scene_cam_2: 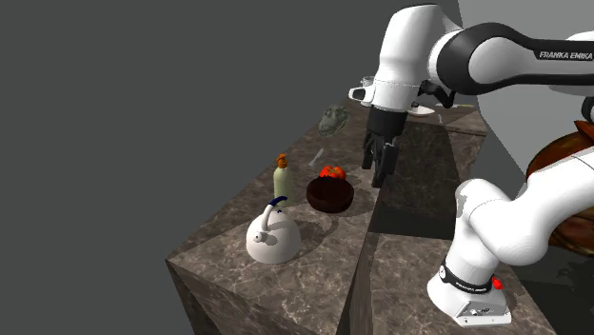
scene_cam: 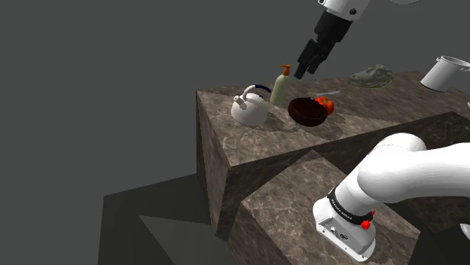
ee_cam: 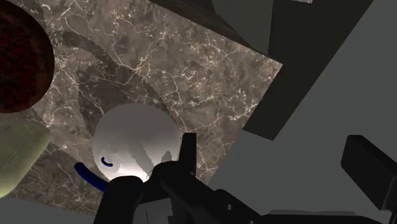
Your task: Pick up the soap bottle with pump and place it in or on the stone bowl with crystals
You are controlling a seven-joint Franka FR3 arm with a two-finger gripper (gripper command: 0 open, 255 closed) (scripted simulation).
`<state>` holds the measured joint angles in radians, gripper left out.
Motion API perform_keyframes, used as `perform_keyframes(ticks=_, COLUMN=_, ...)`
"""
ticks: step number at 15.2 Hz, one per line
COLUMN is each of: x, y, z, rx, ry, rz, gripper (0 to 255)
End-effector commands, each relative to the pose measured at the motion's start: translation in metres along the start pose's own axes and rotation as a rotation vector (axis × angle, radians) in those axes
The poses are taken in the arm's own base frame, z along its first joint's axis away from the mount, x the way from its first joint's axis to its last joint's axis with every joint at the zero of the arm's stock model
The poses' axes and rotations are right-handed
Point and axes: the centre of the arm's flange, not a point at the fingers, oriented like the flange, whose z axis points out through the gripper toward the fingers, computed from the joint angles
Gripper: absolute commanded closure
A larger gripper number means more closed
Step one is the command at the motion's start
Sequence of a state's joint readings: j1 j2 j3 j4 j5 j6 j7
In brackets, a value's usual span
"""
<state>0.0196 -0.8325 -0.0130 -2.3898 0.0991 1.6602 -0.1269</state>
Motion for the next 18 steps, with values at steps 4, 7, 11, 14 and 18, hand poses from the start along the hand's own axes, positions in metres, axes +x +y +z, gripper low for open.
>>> perform_keyframes(ticks=4, x=0.016, y=0.032, z=0.014, rx=-0.01, ry=0.005, rz=0.004, gripper=0)
perform_keyframes(ticks=7, x=0.033, y=0.063, z=0.027, rx=-0.02, ry=0.009, rz=0.009, gripper=0)
perform_keyframes(ticks=11, x=0.054, y=0.106, z=0.043, rx=-0.033, ry=0.015, rz=0.014, gripper=0)
perform_keyframes(ticks=14, x=0.07, y=0.138, z=0.056, rx=-0.043, ry=0.02, rz=0.019, gripper=0)
perform_keyframes(ticks=18, x=0.092, y=0.181, z=0.071, rx=-0.057, ry=0.026, rz=0.025, gripper=0)
